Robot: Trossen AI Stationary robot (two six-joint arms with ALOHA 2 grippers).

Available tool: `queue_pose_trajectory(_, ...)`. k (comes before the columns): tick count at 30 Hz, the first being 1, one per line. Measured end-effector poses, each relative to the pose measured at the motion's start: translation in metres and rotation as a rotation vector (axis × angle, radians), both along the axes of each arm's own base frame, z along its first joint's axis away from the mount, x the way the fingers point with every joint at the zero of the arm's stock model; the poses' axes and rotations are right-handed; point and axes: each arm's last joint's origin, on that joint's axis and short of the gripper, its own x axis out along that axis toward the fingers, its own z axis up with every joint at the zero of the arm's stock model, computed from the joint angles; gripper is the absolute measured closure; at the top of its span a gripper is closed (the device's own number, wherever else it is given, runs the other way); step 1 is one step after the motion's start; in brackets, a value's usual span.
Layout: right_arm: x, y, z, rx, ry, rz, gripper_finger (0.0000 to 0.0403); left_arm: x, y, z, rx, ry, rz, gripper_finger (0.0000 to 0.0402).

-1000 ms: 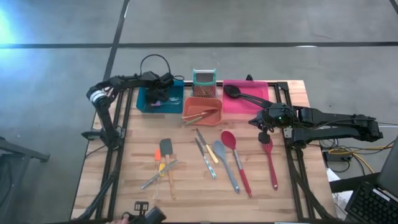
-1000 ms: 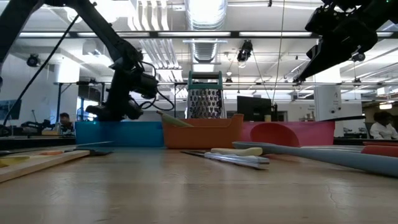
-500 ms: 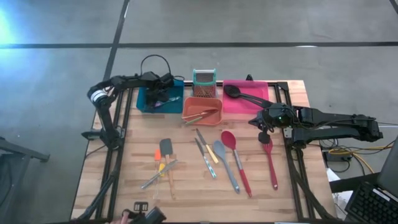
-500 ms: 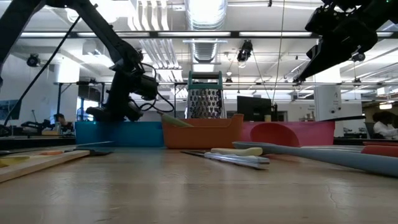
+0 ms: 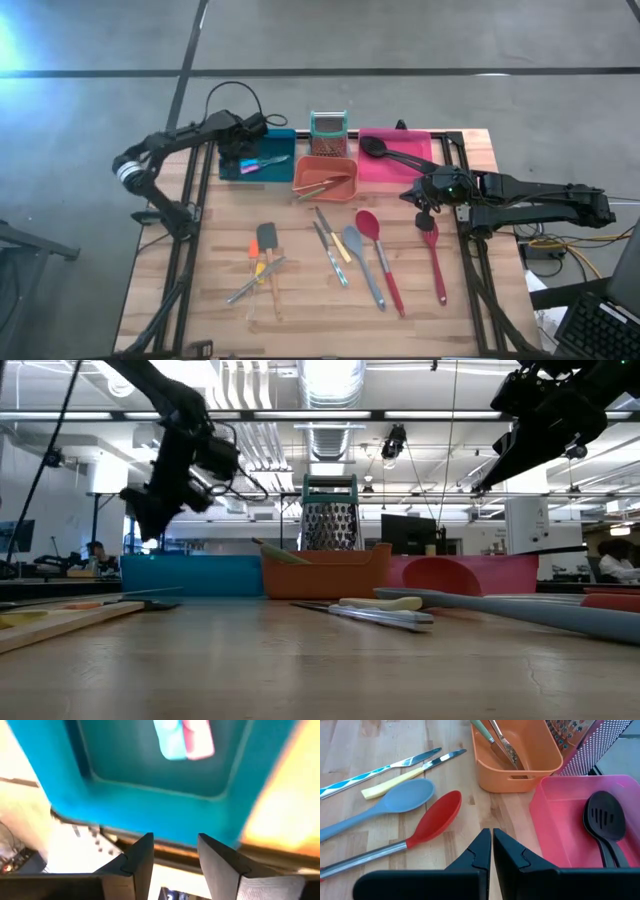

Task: Pick & Place Kitchen Items
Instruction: Put the red slotted ladle scoop into the pink bin

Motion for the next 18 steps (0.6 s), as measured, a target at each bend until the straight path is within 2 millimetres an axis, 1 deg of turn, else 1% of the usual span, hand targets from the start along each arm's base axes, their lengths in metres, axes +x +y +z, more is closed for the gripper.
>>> queue_pose_trajectory(5, 0.0, 0.0, 0.0, 0.0, 0.0, 0.0, 0.039, -0.009, -0.031, 0.029, 0.038, -0.047, 0.004, 0.0246)
queue_pose_trajectory(12, 0.0, 0.0, 0.0, 0.0, 0.0, 0.0, 0.039, -0.008, -0.076, 0.059, 0.137, -0.229, -0.033, 0.0246)
queue_pose_trajectory(15, 0.0, 0.0, 0.0, 0.0, 0.0, 0.0, 0.039, -0.002, -0.094, 0.071, 0.118, -0.367, -0.022, 0.0246)
queue_pose_trajectory(18, 0.0, 0.0, 0.0, 0.0, 0.0, 0.0, 0.039, 0.01, -0.11, 0.084, 0.054, -0.568, 0.026, 0.0246)
